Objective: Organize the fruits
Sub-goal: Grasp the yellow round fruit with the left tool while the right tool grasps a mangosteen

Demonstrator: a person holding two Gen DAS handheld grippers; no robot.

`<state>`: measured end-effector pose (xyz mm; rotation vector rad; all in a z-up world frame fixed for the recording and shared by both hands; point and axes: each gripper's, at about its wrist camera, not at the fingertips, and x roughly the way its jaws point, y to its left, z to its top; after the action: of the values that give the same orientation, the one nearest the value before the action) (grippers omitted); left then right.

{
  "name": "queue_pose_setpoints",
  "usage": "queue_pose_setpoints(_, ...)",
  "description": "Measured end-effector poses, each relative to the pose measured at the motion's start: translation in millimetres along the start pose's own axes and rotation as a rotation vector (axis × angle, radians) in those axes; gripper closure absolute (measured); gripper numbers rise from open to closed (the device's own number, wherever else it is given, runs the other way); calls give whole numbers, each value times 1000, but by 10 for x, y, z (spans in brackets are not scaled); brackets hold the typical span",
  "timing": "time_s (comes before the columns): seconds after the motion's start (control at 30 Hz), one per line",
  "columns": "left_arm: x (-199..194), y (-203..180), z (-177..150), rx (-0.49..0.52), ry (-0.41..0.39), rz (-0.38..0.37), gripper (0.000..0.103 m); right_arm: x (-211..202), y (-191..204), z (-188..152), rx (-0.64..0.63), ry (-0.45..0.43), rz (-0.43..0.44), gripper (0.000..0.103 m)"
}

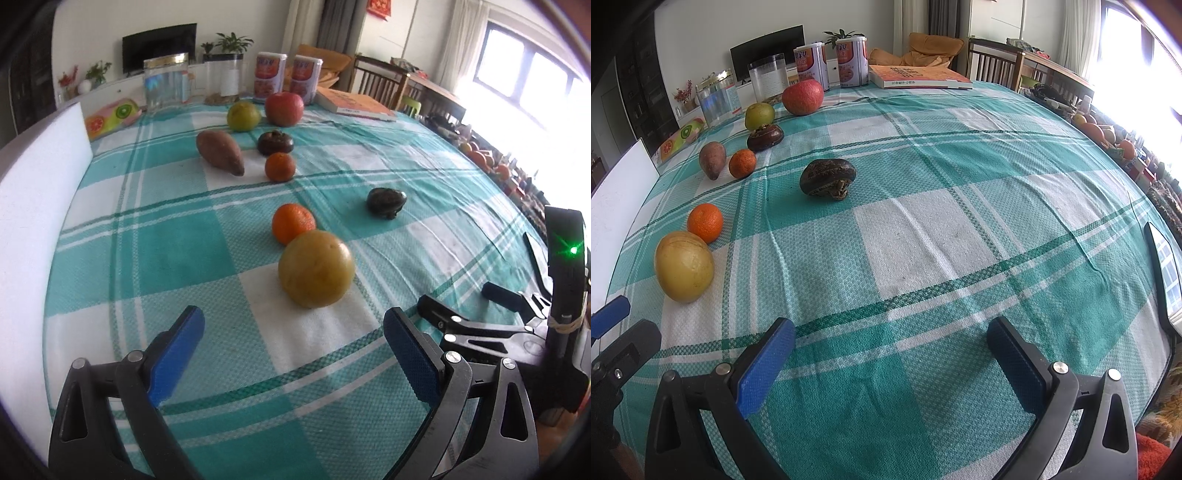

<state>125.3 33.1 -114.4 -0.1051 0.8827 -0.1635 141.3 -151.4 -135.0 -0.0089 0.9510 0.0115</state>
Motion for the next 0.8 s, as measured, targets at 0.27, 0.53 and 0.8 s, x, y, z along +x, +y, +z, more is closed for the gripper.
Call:
queue_pose_setpoints(0.27, 307, -133, 226, 21, 42, 8, 51, -3, 0, -3, 0, 0, 0, 0)
queue_pose_setpoints(0.53, -17, 197, -55, -64, 42, -26, 50, -6, -2, -5, -1, -1, 0, 0)
queue_pose_setpoints(0.8, -221, 290, -221, -50, 28, -19, 47, -7, -2, -8, -1, -1, 1, 0)
